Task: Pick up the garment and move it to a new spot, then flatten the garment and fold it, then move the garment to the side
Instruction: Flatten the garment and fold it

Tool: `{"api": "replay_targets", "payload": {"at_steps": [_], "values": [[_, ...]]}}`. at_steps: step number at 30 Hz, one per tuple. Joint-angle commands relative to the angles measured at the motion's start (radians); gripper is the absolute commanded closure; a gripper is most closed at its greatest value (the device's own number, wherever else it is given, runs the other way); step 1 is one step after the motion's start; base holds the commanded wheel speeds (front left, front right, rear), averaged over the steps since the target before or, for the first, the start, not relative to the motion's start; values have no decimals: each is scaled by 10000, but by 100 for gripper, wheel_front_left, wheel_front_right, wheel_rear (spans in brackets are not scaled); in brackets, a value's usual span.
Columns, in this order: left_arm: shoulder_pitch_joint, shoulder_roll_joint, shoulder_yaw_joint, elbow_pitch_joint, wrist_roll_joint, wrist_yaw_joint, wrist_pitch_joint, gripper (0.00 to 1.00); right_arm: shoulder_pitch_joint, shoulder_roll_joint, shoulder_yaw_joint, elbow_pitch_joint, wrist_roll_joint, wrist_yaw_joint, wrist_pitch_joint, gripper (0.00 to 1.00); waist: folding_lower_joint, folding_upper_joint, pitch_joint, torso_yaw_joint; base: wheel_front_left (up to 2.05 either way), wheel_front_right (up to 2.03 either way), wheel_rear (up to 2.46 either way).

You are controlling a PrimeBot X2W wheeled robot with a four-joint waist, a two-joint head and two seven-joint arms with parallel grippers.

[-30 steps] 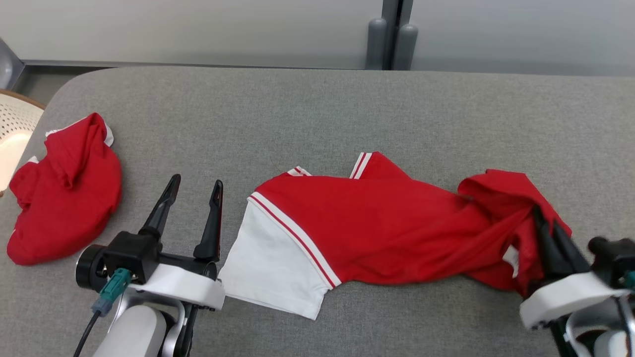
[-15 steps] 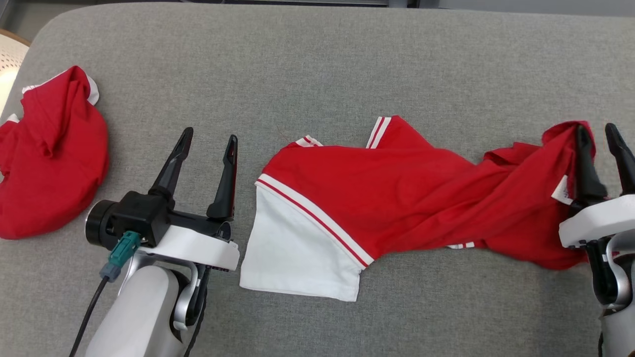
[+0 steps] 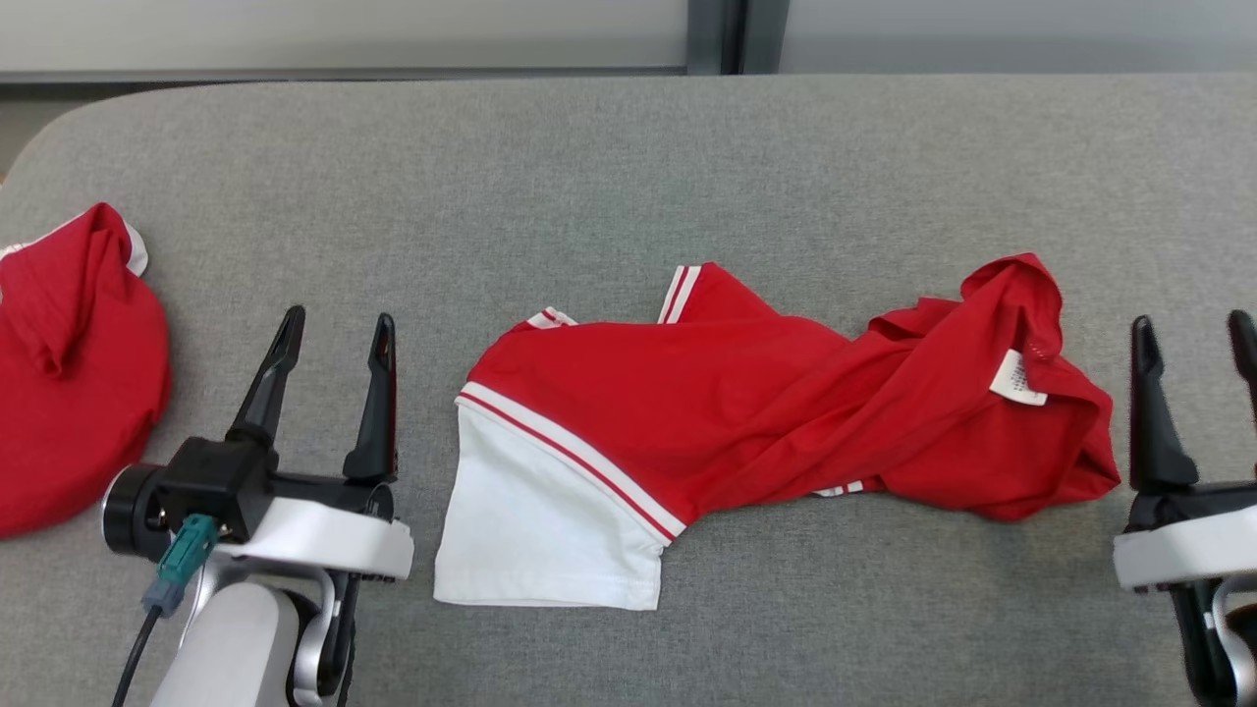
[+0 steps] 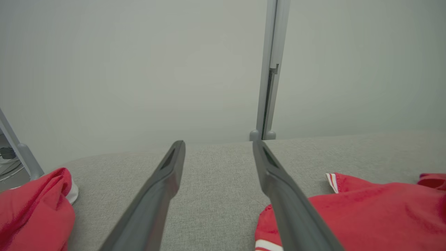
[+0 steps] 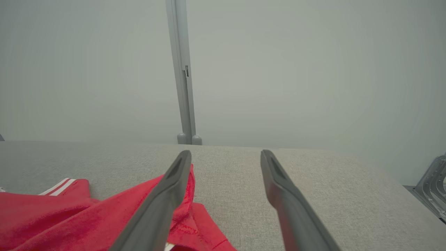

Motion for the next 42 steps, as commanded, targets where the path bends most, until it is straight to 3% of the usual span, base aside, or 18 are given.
{"api": "replay_targets", "payload": {"at_steps": [1,10,25,38,39,40,41,42], "values": [[213,72,84,-12,77,43,-46,0,218,50,102,-216,-78,-3,71,0,0,0,-308,-207,0,0,0],[1729,216,398,-185,134,192,-47,0,1903,468,848,-1325,-119,-3,912,0,0,0,-1591,-578,0,0,0],[2252,381,122,-534,246,365,423,0,2255,646,868,-1683,-94,-3,1119,0,0,0,-1650,-599,0,0,0],[2485,-36,-902,1552,-755,-513,3046,0,2069,702,950,-1297,41,-3,1008,0,0,0,-1234,-685,0,0,0],[2425,-17,-913,1638,-798,-538,3122,4,2059,680,923,-1275,47,-3,996,0,0,0,-1209,-684,0,0,0],[2366,19,-938,1692,-774,-566,3133,84,2038,663,894,-1246,57,-3,992,0,0,0,-1178,-681,0,0,0],[2329,-6,-944,1749,-830,-598,3161,100,2022,657,873,-1203,70,-3,998,0,0,0,-1155,-678,0,0,0],[2296,-16,-959,1790,-857,-616,3203,100,2008,626,839,-1158,99,-3,996,0,0,0,-1138,-670,0,0,0]]}}
